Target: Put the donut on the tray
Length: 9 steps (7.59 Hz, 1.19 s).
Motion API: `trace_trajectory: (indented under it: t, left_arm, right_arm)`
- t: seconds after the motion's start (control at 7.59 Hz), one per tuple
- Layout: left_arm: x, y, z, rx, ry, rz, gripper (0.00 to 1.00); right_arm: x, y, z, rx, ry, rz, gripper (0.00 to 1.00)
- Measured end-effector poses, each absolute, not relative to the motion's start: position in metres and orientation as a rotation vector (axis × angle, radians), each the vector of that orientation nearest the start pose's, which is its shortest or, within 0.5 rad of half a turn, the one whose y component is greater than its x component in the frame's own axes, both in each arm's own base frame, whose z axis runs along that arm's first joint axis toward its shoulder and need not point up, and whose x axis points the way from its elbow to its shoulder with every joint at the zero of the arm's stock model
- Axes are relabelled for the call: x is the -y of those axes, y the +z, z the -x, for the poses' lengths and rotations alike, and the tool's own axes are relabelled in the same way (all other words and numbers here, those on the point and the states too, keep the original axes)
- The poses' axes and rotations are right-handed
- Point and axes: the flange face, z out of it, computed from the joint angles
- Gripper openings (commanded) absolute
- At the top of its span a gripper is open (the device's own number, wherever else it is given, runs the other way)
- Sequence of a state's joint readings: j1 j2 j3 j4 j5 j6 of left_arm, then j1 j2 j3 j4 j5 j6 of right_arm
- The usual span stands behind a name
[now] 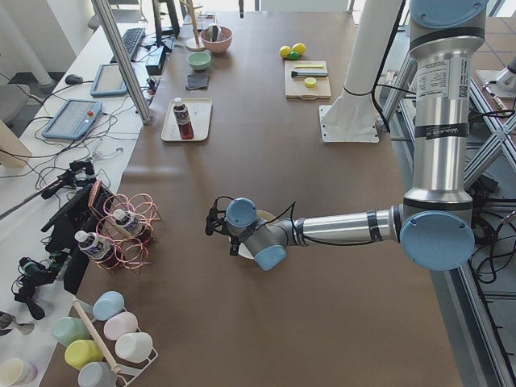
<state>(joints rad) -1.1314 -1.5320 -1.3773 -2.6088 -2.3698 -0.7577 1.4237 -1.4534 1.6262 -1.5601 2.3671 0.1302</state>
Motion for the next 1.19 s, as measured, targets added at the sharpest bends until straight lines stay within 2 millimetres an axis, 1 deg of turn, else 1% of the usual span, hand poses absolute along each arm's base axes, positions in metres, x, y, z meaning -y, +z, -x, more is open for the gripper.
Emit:
trace_trajectory:
  t: [0.13, 0.26, 0.4, 0.53, 0.66, 0.79, 0.92, 1.05, 1.19]
  left_arm:
    - [0.474, 0.642, -0.152, -1.073, 0.042, -0.187, 0.98]
    - [0.484, 0.635, -0.142, -1.097, 0.034, -0.168, 0.98]
    - [0.500, 0.637, -0.123, -1.082, 0.025, -0.161, 0.98]
    - [0.522, 0.647, -0.090, -1.026, 0.038, -0.187, 0.98]
    - [0.531, 0.649, -0.059, -1.003, 0.063, -0.207, 0.98]
    - [0.533, 0.649, -0.046, -0.992, 0.078, -0.212, 0.98]
    - [0.530, 0.651, -0.042, -0.988, 0.087, -0.212, 0.98]
    - [0.523, 0.653, -0.040, -0.986, 0.093, -0.211, 0.98]
    - [0.518, 0.655, -0.039, -0.985, 0.095, -0.211, 0.98]
  right_arm:
    - [0.551, 0.568, 0.019, 0.811, -0.093, -0.063, 1.00]
    - [0.543, 0.577, 0.016, 0.814, -0.092, -0.052, 1.00]
    - [0.520, 0.590, 0.006, 0.838, -0.105, -0.054, 1.00]
    - [0.498, 0.605, -0.012, 0.815, -0.093, -0.060, 1.00]
    - [0.483, 0.618, -0.034, 0.785, -0.083, -0.068, 1.00]
    - [0.473, 0.629, -0.046, 0.766, -0.079, -0.066, 1.00]
    - [0.464, 0.636, -0.051, 0.757, -0.075, -0.059, 1.00]
    - [0.458, 0.640, -0.052, 0.758, -0.071, -0.052, 1.00]
    - [0.456, 0.642, -0.051, 0.760, -0.070, -0.046, 1.00]
